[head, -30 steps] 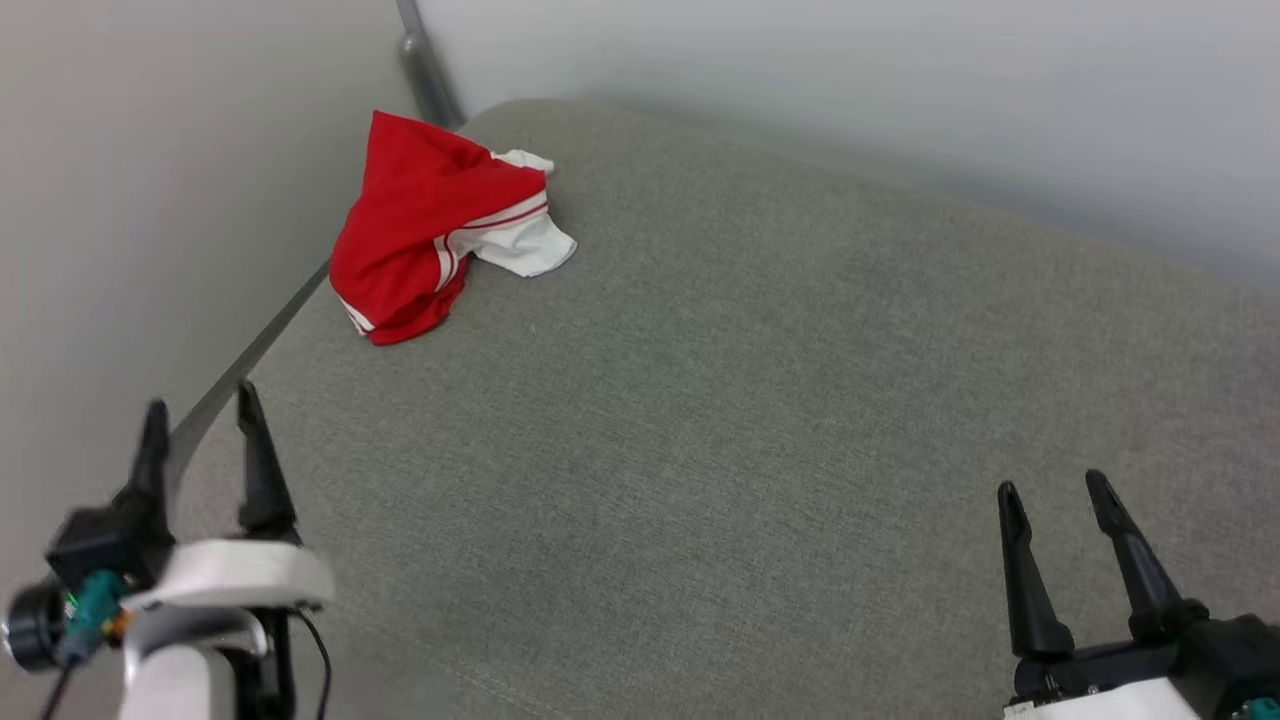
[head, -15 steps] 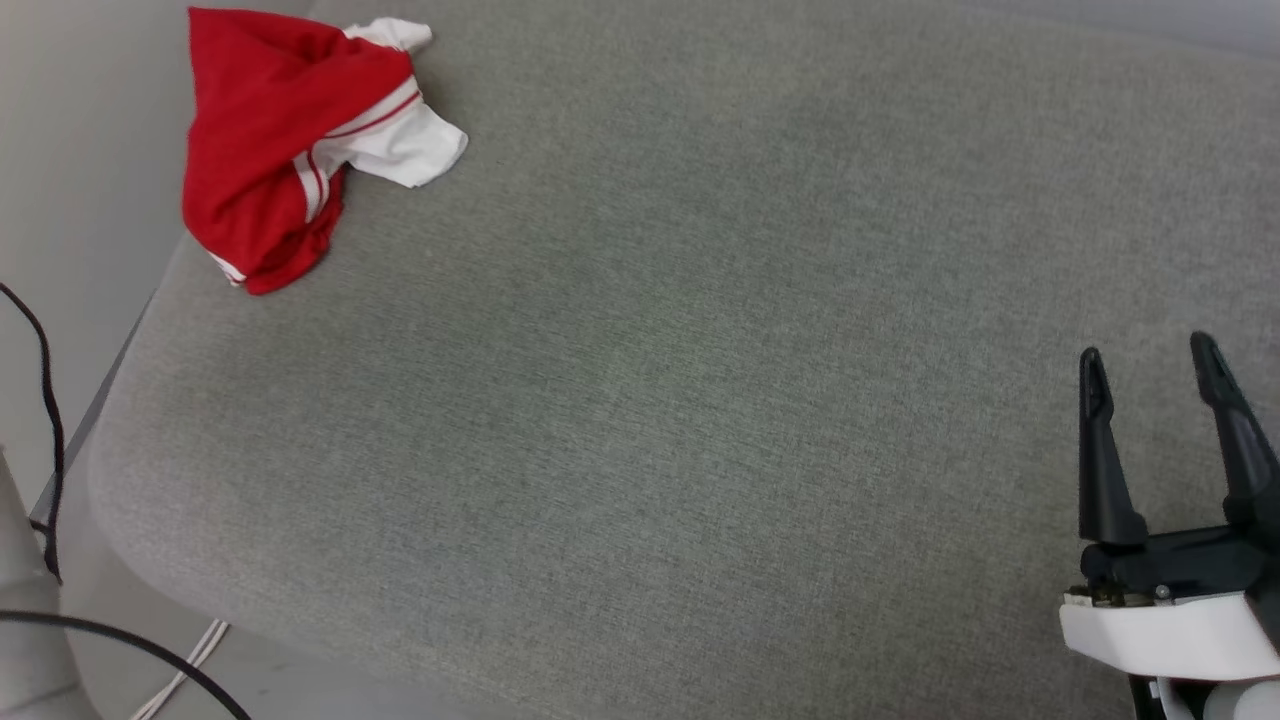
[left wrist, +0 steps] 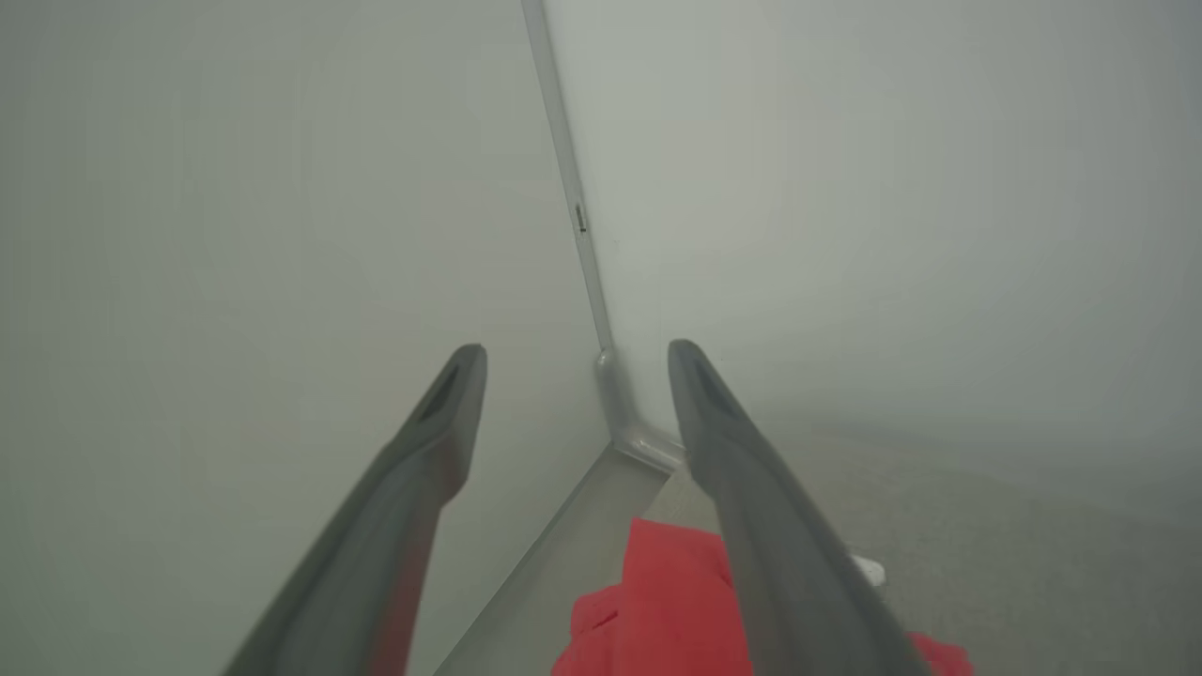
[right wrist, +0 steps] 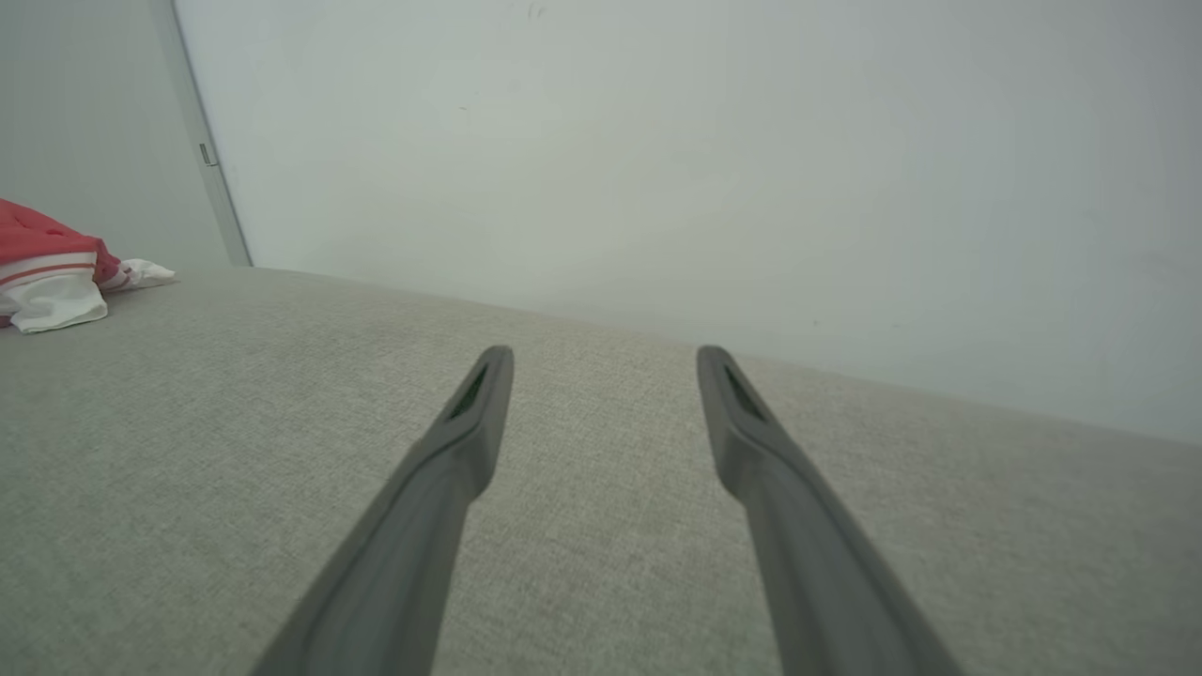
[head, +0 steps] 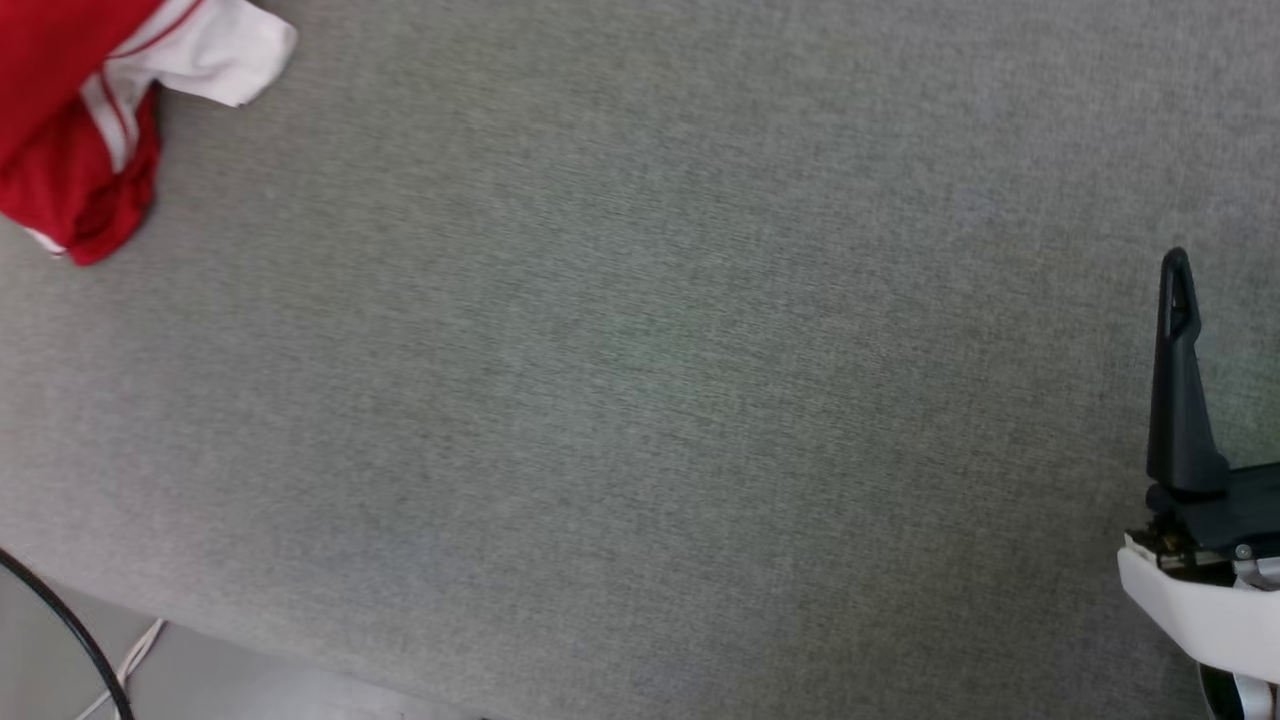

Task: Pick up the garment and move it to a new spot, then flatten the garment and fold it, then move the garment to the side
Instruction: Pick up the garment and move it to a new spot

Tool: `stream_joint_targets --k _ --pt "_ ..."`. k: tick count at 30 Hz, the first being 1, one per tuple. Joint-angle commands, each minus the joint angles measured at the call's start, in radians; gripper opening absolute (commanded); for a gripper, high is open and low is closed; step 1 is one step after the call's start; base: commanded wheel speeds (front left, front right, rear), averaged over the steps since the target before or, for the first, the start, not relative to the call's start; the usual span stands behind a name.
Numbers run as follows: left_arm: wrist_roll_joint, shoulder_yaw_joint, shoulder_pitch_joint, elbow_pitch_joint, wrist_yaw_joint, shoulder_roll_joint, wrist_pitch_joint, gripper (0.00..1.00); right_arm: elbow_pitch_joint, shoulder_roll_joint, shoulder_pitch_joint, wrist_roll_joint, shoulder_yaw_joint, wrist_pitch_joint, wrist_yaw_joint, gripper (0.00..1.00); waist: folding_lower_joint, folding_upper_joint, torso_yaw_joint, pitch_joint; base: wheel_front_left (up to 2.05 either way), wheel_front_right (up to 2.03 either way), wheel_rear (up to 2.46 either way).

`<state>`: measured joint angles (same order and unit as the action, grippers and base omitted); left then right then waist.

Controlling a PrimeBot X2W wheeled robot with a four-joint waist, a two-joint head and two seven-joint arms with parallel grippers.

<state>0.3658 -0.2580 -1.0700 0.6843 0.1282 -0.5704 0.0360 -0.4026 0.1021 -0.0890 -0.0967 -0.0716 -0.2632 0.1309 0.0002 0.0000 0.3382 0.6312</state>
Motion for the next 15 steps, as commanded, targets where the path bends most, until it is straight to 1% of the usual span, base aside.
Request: stream_joint_targets --k 1,6,7,13,15 --pt "0.048 0.041 -0.027 0.024 0.0 -0.018 -0.056 1.0 -0.014 0.007 -0.022 0.001 0.004 -0.002 0.0 1.0 -0.0002 0.0 -0.038 0.05 0.0 0.0 0.0" --pt "0.23 0.143 -0.058 0.077 0.0 -0.096 -0.287 1.0 -0.047 0.008 -0.055 0.004 -0.002 -0.002 0.0 1.0 -0.0002 0.0 -0.072 0.109 0.0 0.0 0.0" --pt "0.23 0.143 -0.058 0.077 0.0 -0.096 -0.287 1.0 -0.047 0.008 -0.055 0.004 -0.002 -0.002 0.0 1.0 -0.0002 0.0 -0.072 0.109 0.0 0.0 0.0" --pt "0.415 0.233 -0.032 0.096 0.0 -0.163 -0.54 1.0 -0.085 0.011 -0.072 -0.006 -0.006 -0.002 0.0 1.0 -0.0002 0.0 -0.108 0.159 0.0 0.0 0.0" --pt "0.469 0.253 -0.017 0.106 0.0 -0.169 -0.618 1.0 -0.098 0.013 -0.073 -0.009 -0.01 -0.002 0.0 1.0 -0.0002 0.0 -0.114 0.172 0.0 0.0 0.0"
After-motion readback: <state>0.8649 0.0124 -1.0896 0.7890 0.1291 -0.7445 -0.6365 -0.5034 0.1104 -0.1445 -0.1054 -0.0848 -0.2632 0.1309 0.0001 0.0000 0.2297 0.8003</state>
